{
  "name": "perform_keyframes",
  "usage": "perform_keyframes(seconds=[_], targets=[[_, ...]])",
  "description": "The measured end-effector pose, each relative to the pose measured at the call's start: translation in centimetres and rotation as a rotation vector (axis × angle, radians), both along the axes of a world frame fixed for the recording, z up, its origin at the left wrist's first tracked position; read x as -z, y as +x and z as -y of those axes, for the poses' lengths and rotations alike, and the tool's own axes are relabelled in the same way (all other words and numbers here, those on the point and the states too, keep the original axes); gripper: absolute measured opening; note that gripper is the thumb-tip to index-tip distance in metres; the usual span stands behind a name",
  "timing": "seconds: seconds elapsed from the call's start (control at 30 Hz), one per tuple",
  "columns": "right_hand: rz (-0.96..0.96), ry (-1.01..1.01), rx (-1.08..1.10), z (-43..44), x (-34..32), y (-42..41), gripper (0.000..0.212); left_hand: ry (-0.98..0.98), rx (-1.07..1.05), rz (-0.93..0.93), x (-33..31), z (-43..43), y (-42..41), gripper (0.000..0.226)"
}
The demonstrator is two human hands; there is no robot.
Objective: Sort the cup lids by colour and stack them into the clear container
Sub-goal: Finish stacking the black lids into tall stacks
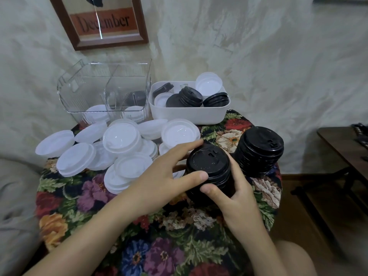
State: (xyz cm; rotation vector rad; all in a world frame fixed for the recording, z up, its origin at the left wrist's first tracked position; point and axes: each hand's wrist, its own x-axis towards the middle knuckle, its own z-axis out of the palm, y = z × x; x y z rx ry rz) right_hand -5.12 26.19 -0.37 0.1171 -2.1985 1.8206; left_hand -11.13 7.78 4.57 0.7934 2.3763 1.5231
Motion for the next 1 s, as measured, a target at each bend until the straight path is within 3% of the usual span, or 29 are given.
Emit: perform_keyframes(seconds=[0.2, 0.3, 0.43, 0.6, 1.0], targets=[[0.001, -0.011, 0.005, 0.02, 0.01, 0.06, 0.087, 0.087, -0.135, -0.029, 0.30, -0.68, 0.22, 0.060], [0.001, -0.004, 0.020, -0.04, 0.06, 0.06, 0.088, 0.058, -0.174, -0.049, 0.52, -0.99, 0.41, 0.067], [0.000, -0.008, 0.018, 0.00, 0.10, -0.03, 0.093, 0.018, -0.119, -0.026, 0.44, -1.05, 0.21, 0.073], [-0.011, 0.014, 0.037, -0.12, -0.02, 0.08, 0.103, 0.050, -0.011, 0.037, 0.19, -0.64, 0.11, 0.065], [-0.027, -0.030, -0.028, 0.09, -0.20, 0.09, 0.094, 0.083, 0.034, 0.062, 0.90, -0.22, -0.54, 0.059]])
